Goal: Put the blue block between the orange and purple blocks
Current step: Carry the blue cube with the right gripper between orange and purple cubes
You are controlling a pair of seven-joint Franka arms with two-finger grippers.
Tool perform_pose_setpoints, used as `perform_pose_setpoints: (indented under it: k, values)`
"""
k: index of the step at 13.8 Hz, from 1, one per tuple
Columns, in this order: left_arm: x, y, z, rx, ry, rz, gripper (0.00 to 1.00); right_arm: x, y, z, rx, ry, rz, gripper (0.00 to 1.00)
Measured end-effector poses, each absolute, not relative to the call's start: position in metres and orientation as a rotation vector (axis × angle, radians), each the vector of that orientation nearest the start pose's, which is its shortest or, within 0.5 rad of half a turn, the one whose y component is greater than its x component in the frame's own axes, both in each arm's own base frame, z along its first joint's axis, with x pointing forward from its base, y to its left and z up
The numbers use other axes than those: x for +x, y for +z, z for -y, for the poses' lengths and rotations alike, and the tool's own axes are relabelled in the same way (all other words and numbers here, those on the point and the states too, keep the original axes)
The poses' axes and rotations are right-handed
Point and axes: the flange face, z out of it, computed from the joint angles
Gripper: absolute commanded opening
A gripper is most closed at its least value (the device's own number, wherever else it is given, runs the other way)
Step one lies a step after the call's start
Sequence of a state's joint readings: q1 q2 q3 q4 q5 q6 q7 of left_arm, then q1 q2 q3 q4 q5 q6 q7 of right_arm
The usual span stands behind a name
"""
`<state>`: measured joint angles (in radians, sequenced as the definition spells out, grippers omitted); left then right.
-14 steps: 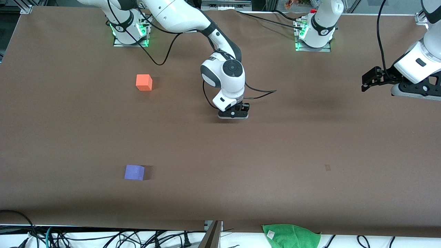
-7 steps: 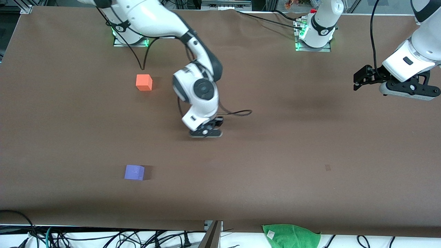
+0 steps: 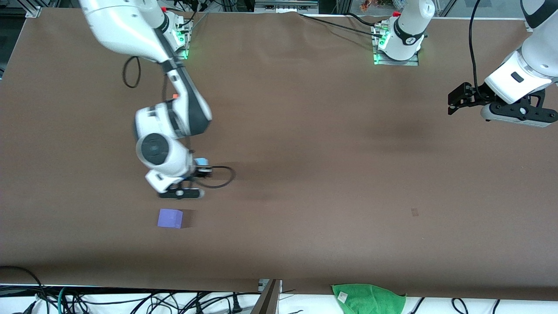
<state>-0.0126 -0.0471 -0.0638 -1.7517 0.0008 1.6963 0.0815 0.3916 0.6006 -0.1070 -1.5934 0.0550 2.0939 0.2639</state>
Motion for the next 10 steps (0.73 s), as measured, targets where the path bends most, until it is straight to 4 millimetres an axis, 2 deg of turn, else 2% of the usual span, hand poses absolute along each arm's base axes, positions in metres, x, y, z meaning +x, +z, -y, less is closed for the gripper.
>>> perform_pose_setpoints:
  k: [1, 2, 3, 7, 8, 10]
  values:
    - [0.545, 0.575, 0.042, -3.128, 0.013, -0.247, 1.00, 0.651, 0.271, -0.176, -3.174, 0.150, -0.014, 0.38]
    - [0.545, 0.575, 0.042, -3.128, 0.013, -0.247, 1.00, 0.647, 0.264, -0.157, -3.170, 0.139, -0.034, 0.38]
    - [0.545, 0.575, 0.042, -3.128, 0.013, -0.246, 1.00, 0.640, 0.254, -0.146, -3.167, 0.121, -0.051, 0.38]
    - [0.545, 0.575, 0.042, -3.128, 0.013, -0.245, 1.00, 0.605, 0.210, -0.141, -3.144, 0.070, -0.081, 0.38]
    - [0.545, 0.575, 0.042, -3.128, 0.013, -0.245, 1.00, 0.600, 0.203, -0.140, -3.141, 0.057, -0.087, 0.38]
    - [0.545, 0.575, 0.042, -3.128, 0.013, -0.245, 1.00, 0.598, 0.206, -0.139, -3.136, 0.041, -0.097, 0.39]
